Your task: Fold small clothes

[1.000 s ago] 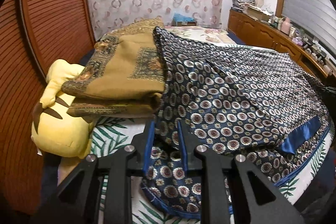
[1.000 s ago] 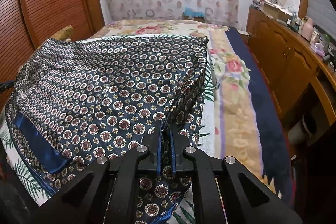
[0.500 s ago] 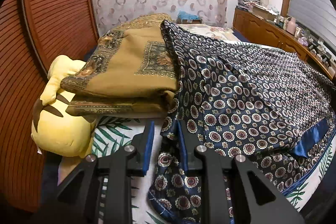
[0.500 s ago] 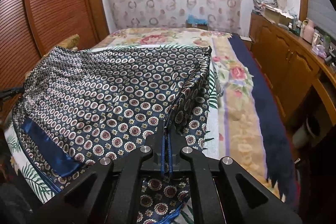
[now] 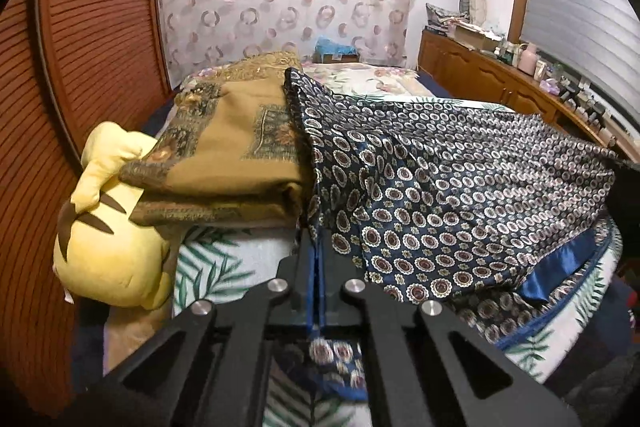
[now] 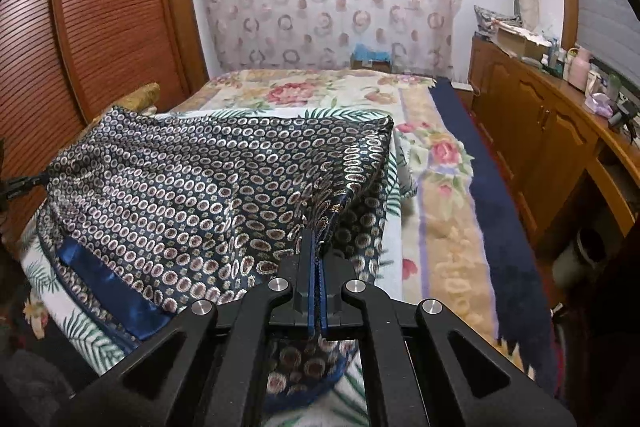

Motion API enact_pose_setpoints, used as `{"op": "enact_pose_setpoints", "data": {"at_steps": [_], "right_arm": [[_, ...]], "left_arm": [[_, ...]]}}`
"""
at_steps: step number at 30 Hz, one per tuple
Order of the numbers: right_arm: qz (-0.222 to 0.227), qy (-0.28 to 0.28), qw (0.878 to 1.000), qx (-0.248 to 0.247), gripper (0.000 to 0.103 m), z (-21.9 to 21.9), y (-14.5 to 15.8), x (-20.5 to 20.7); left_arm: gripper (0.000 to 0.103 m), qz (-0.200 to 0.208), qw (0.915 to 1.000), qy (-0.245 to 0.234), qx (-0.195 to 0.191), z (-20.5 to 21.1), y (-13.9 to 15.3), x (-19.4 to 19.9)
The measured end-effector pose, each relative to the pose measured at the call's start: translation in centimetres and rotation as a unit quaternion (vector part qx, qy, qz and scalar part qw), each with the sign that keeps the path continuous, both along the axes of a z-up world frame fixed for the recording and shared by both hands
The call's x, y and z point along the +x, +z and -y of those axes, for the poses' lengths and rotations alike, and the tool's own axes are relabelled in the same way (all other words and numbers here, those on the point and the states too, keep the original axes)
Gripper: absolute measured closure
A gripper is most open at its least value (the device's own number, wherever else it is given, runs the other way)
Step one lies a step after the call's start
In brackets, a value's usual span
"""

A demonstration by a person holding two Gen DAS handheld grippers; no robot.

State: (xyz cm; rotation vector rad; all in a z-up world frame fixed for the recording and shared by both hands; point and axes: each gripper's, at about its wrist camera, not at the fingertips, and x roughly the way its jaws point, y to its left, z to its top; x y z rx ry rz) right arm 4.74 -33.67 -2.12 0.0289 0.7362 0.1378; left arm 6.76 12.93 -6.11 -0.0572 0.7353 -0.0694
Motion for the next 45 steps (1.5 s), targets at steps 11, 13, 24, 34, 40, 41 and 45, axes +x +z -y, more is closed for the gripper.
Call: {"op": "enact_pose_setpoints", "data": {"at_steps": [11,13,24,34,40,41,45], "right_arm": [[-0.025,-0.013,0.999,-0.016,0.103,0.8,-1.0,-1.4],[-0.021,-0.022,0.999,-0.024,0.1,0.7,-0.7,-1.2],[0.007,0.003,0.999,-0.044,0.04,-3.3,-0.4,0.2],[-0.037,0.078,0.995,-0.04,0.04,-9.4,-5.0,3.2],[-0.051,0.094,0.993,-0.048,0.04,-11.1,-6.6,4.7],[-0.054,0.094,0.993,-0.05,0.04,-11.3,-6.9,4.9],[-0.056,0.095,0.992,-0.058,0.039,-11.4,-7.3,5.2]], "left_arm": [[0.1,-0.023,0.9996,0.002,-0.013,-0.7,-0.9,-2.0],[0.095,-0.026,0.9996,0.007,-0.01,-0.7,-1.0,-2.0],[0.083,-0.046,0.9985,0.029,0.006,-0.8,-2.5,-1.9],[0.081,-0.077,0.9965,0.031,0.003,-0.8,-4.9,-1.5],[0.078,-0.078,0.9962,0.038,0.007,-0.8,-5.0,-1.2],[0.078,-0.078,0.9962,0.038,0.008,-0.7,-5.0,-1.2],[0.077,-0.075,0.9964,0.038,0.007,-0.8,-5.0,-1.2]]}}
